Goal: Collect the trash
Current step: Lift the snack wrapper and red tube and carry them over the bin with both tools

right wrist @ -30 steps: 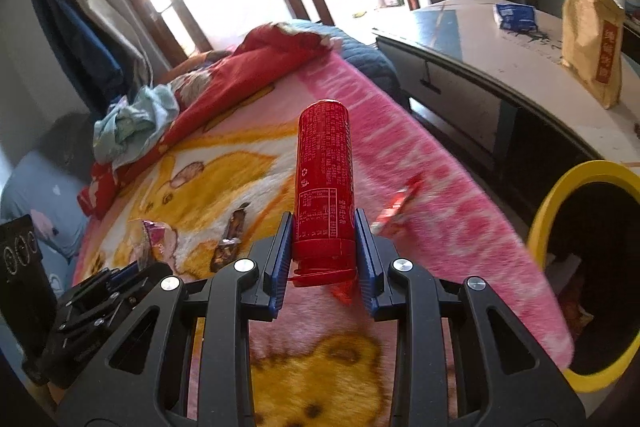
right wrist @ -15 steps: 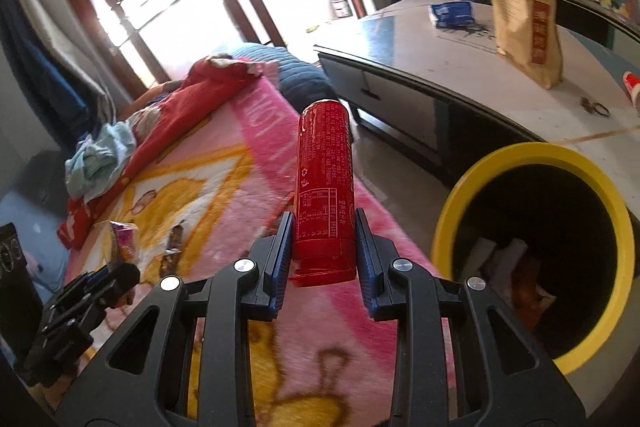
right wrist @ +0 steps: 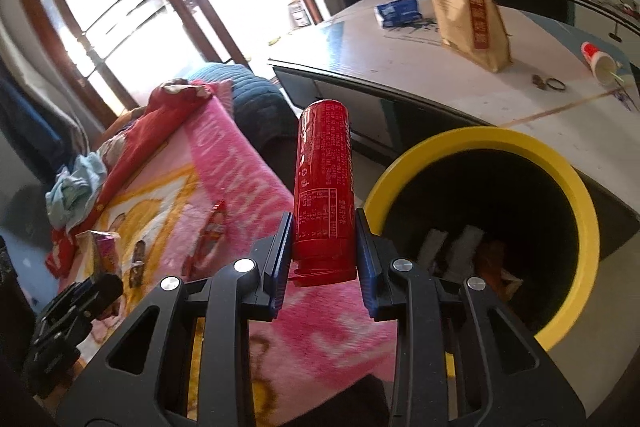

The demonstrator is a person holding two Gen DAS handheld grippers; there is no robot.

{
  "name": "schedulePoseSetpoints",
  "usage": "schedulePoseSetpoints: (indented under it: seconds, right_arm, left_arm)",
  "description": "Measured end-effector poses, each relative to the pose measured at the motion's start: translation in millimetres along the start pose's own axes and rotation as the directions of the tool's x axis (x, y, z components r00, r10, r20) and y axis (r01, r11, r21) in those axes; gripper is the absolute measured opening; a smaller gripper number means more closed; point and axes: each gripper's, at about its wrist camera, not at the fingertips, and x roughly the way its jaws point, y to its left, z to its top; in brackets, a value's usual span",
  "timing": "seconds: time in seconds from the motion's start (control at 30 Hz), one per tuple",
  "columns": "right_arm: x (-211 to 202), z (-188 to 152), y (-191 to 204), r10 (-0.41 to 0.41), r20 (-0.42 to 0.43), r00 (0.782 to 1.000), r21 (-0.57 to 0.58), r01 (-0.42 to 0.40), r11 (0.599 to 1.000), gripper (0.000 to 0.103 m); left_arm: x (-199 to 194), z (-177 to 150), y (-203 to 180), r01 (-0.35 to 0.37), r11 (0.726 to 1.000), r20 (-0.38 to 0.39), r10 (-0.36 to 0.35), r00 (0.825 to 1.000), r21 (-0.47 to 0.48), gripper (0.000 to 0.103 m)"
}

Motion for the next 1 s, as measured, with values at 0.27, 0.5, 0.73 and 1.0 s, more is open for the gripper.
schedulePoseSetpoints:
  seconds: [0.27,0.5,0.73,1.0]
  right_arm:
    - [-6.9,-2.0,-28.7,-0.04,0.011,0.999,0.06,0.039,0.997,0.023]
    - [-11.3,-4.8,-52.0,-0.068,0.014,0.998,0.114,0.066,0.991,0.023]
    - [-15.0,-10.0,-78.3,-0.098,0.006,0.995,0.174,0.095,0.98,0.023]
    - [-17.6,-19.2,-105.2,-0.119,-0.012,0.993,0.232,0.119,0.966,0.023]
  left_arm:
    - [15.4,4.4,-21.4,0.041,0.998,-0.017,-0.04,0.999,0.037,0.019]
    - [33.4,4.3,-46.4,0.089,0.993,-0.041,-0.086,0.995,0.081,0.019]
    - [50.2,6.5,-66.1,0.124,0.986,-0.061,-0.117,0.991,0.115,0.019]
    - [69.4,5.6,-85.9,0.155,0.978,-0.088,-0.144,0.986,0.139,0.02]
